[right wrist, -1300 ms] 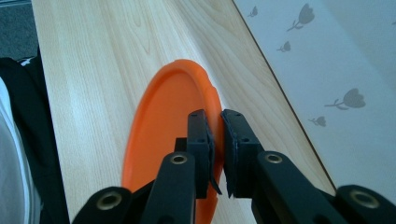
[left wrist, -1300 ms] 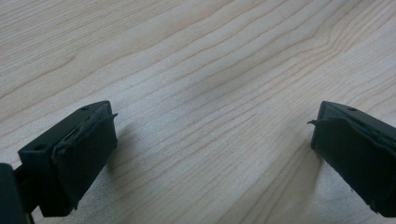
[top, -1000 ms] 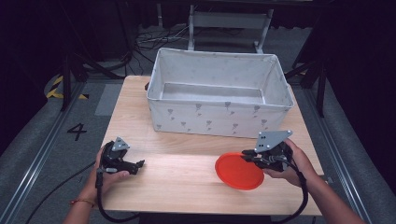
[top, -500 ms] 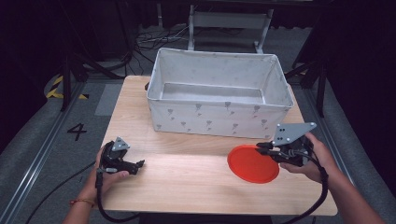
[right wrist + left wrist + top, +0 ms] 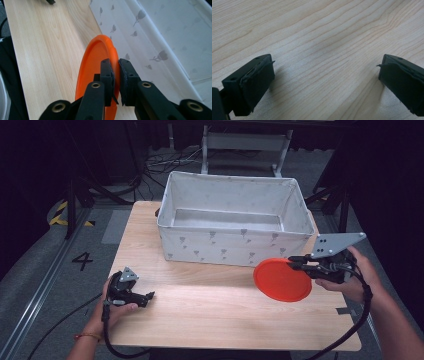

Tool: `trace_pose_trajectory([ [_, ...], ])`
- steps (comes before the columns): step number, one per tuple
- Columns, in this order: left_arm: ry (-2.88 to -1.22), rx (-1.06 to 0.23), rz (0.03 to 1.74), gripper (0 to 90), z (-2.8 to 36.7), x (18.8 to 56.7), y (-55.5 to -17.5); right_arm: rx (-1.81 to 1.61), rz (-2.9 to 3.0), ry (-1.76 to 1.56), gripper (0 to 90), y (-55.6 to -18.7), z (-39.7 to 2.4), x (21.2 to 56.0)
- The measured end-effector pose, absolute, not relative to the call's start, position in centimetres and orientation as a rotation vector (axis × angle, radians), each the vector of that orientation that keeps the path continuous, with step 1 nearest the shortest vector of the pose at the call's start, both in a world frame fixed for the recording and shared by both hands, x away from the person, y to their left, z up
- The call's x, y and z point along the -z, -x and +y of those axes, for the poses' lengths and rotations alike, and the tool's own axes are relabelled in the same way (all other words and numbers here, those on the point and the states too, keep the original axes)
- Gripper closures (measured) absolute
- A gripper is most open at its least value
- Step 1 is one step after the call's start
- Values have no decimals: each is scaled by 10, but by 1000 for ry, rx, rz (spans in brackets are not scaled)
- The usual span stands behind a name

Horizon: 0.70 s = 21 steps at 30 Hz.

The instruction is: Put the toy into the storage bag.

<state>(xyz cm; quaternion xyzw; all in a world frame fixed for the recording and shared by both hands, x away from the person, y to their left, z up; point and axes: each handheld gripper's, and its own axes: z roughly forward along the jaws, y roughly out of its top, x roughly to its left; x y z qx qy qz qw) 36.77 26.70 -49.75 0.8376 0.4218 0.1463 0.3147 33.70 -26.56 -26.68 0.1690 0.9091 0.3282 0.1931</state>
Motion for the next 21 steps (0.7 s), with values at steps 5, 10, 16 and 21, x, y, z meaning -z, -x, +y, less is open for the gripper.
trace_pose_trajectory([
  [5, -2208, -390, 1109, 7, 267, 497, -368, -897, 2553, -461, 824, -341, -265, 251],
  [10, -2207, -386, 1112, 7, 267, 497, -368, -869, 2563, -445, 824, -344, -262, 240],
  [16, -2207, -386, 1112, 6, 267, 497, -368, -857, 2548, -432, 824, -346, -259, 224],
  [21, -2207, -388, 1113, 7, 267, 497, -367, -887, 2523, -436, 824, -350, -260, 210],
])
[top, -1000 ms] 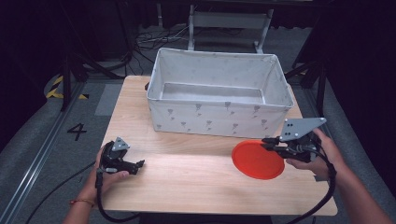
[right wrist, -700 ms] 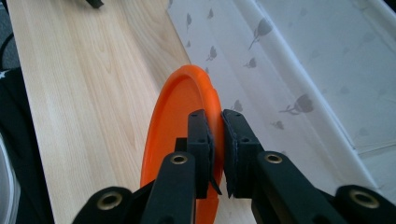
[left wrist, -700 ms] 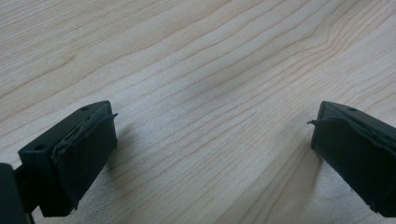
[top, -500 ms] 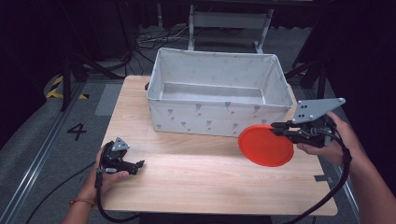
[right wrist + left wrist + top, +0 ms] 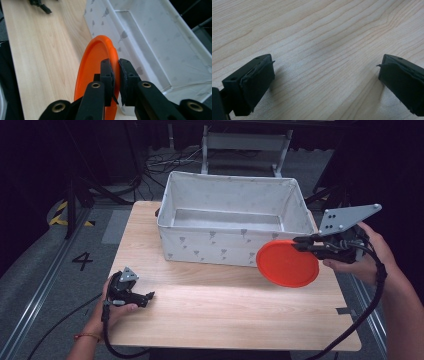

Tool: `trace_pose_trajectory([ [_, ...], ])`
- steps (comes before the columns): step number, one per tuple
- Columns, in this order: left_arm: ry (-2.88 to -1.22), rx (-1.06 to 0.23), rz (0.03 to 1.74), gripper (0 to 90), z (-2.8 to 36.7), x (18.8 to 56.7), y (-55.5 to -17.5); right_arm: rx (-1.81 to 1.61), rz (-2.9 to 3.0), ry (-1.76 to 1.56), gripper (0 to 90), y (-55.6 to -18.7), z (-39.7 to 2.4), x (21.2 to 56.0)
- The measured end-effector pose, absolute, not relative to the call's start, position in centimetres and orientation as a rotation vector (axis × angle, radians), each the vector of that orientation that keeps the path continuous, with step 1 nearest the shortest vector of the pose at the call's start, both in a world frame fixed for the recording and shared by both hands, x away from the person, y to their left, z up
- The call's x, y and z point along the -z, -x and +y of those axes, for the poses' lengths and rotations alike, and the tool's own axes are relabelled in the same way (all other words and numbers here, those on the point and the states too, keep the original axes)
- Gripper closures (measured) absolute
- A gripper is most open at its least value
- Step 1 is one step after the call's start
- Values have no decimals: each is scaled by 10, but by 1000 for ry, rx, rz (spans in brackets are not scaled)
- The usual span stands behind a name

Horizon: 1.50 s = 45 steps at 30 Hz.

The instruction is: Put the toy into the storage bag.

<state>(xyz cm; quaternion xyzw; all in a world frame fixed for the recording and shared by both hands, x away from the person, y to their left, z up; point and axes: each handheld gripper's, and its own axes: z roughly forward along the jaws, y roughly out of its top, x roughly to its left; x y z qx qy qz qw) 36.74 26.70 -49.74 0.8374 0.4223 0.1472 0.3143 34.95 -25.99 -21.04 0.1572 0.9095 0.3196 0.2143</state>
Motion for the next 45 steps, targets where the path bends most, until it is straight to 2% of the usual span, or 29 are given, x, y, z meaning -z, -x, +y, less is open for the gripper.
trace_pose_trajectory([
  [29, -2196, -395, 1123, 12, 267, 498, -366, -912, 2400, -509, 824, -413, -265, 143],
  [37, -2196, -395, 1122, 12, 267, 498, -366, -902, 2354, -560, 824, -441, -273, 141],
  [45, -2195, -390, 1122, 13, 267, 498, -366, -859, 2360, -582, 824, -480, -279, 161],
])
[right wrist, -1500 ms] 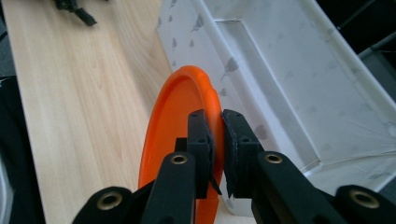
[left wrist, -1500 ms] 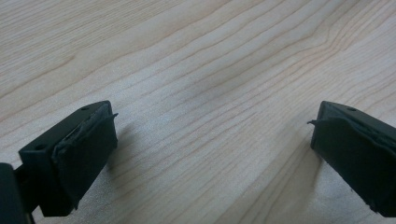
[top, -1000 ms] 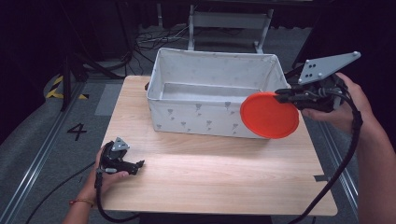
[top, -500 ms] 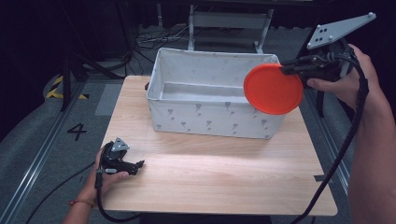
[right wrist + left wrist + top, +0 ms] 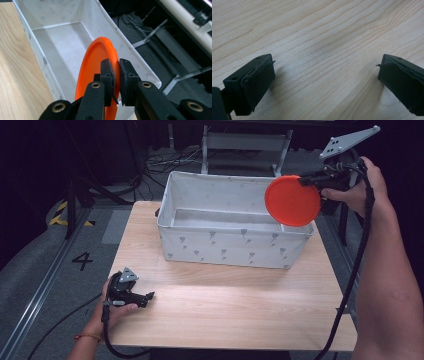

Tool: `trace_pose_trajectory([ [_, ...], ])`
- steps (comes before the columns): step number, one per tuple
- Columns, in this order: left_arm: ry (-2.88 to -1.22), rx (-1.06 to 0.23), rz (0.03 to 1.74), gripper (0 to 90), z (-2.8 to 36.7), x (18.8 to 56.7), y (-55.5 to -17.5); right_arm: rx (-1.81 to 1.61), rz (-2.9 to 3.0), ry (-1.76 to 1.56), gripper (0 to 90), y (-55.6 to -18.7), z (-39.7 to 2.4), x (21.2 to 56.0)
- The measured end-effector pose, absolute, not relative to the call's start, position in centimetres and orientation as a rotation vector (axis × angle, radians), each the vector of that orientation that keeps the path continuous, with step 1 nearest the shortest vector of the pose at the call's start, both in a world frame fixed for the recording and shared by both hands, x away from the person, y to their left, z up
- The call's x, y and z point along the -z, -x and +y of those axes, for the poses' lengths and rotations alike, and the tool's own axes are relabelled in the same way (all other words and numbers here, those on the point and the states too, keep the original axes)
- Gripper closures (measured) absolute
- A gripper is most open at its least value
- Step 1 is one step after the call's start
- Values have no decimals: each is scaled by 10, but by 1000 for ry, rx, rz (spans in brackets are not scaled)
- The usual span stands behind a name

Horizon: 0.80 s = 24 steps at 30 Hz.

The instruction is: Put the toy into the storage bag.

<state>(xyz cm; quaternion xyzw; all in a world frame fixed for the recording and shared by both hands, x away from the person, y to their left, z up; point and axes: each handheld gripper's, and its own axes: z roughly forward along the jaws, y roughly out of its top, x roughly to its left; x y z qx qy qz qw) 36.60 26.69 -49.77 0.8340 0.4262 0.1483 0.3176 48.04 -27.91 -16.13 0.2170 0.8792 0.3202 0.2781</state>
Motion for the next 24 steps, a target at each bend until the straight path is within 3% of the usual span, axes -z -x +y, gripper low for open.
trace_pose_trajectory([
  [24, -2201, -396, 1108, 35, 269, 497, -363, -883, 2495, -484, 824, -514, -260, 229],
])
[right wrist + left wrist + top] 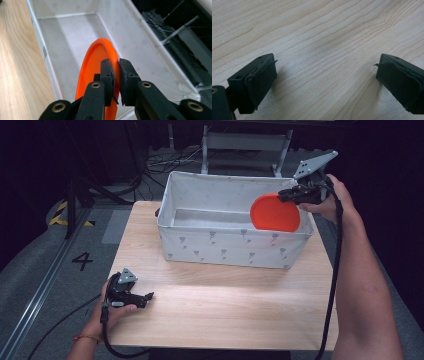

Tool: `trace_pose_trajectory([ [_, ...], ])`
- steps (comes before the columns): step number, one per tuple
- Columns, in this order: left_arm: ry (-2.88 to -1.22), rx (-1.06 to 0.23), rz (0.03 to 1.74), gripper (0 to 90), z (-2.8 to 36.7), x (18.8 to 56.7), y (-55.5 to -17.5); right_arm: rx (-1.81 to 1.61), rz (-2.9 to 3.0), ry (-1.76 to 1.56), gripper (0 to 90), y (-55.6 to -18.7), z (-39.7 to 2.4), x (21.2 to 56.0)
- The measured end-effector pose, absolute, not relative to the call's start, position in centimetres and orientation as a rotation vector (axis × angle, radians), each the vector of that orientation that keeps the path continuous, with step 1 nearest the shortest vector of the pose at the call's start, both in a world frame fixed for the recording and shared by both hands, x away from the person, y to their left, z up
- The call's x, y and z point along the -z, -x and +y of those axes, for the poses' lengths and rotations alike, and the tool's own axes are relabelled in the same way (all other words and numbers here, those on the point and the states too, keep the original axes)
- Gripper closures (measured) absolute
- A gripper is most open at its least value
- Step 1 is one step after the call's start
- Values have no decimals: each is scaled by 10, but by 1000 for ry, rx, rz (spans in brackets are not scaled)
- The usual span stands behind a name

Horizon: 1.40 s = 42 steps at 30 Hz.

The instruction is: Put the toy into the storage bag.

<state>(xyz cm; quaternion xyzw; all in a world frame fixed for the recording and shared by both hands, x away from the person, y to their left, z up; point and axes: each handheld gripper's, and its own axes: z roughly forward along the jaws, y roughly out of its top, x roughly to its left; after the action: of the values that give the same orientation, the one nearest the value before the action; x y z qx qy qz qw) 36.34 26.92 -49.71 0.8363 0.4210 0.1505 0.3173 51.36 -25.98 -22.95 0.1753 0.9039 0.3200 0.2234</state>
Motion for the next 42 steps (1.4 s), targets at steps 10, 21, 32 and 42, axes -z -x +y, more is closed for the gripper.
trace_pose_trajectory([
  [10, -2201, -396, 1108, 35, 269, 497, -363, -766, 2617, -403, 820, -513, -252, 260],
  [21, -2201, -396, 1108, 35, 269, 497, -363, -624, 2762, -324, 816, -513, -244, 288],
  [32, -2201, -396, 1108, 35, 269, 497, -363, -577, 2837, -306, 813, -516, -241, 295],
  [42, -2200, -397, 1110, 35, 269, 497, -363, -520, 2864, -349, 816, -528, -238, 304],
])
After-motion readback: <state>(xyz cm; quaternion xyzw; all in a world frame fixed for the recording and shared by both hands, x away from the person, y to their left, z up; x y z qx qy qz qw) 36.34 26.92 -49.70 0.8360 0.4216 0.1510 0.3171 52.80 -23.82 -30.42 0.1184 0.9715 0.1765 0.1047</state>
